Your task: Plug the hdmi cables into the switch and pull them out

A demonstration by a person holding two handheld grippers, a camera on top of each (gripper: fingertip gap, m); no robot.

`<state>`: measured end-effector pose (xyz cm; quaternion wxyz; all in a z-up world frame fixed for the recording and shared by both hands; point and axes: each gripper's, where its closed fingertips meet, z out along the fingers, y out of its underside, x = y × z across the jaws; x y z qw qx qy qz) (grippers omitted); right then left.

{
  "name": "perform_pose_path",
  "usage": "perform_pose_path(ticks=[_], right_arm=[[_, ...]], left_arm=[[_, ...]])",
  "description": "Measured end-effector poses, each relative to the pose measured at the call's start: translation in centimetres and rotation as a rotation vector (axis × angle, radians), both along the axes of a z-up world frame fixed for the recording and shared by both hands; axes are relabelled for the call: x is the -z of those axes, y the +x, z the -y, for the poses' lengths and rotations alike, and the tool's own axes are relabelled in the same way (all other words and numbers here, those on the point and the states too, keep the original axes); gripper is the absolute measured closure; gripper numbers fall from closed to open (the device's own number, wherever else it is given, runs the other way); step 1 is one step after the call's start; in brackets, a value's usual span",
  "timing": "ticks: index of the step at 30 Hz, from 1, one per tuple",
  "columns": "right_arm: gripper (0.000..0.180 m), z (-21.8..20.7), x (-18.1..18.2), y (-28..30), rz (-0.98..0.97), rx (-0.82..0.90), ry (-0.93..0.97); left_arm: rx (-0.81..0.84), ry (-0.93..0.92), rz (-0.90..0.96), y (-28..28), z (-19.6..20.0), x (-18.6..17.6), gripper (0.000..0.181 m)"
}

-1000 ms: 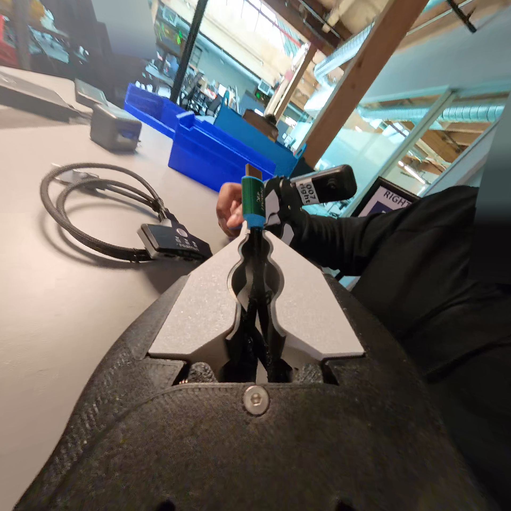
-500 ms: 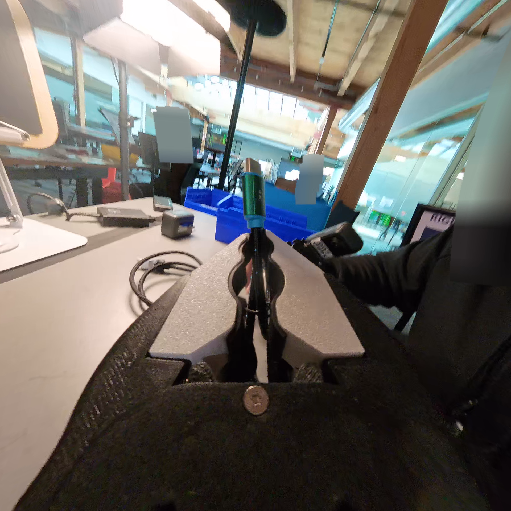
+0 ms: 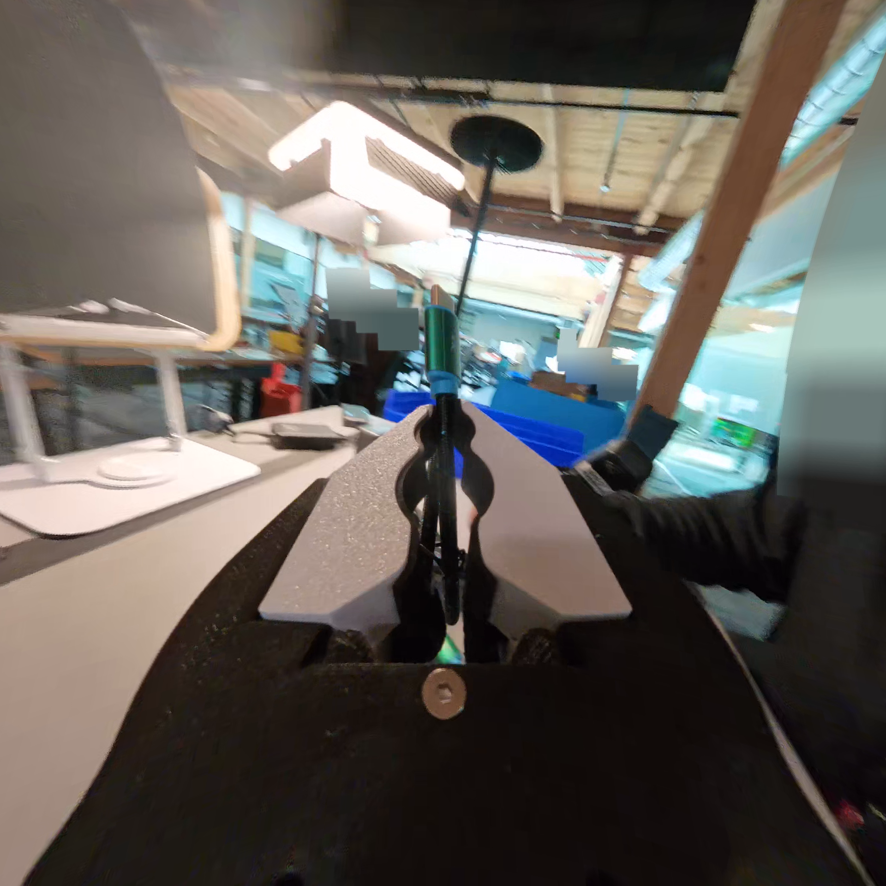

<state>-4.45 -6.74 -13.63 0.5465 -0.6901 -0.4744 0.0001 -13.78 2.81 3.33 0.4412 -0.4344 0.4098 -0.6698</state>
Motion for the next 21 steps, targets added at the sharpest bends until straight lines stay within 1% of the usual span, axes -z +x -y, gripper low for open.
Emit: perform_pose_path(ticks=[3,7,10,13,17,21], right_arm=[[0.151,-0.1,-0.9,0.9,-0.021,0.011,0.006],[0.152,-0.1,-2.6,3.4,-0.071,0.046,0.012],[0.152,-0.4,-4.1,5.0,-0.148,0.087,0.024],[0.153,0.2,-5.6,4.3,-0.307,0.042,-0.018],[0.152,1.3,-5.1,2.0,-0.468,-0.047,-0.229],[0.148,1.7,-5.1,1.5,-0.623,-0.055,-0.419]], left_arm=[[0.227,-0.049,-0.142,1.2,3.9,1.7,0.176],[0.382,-0.142,-0.434,4.5,8.8,6.9,0.176],[0.382,-0.133,-0.627,6.4,11.5,11.2,0.175],[0.333,-0.081,-0.743,7.5,12.8,13.9,0.175],[0.248,0.055,-0.764,8.3,13.5,14.8,0.174],[0.172,0.11,-0.734,8.9,13.3,14.5,0.174]])
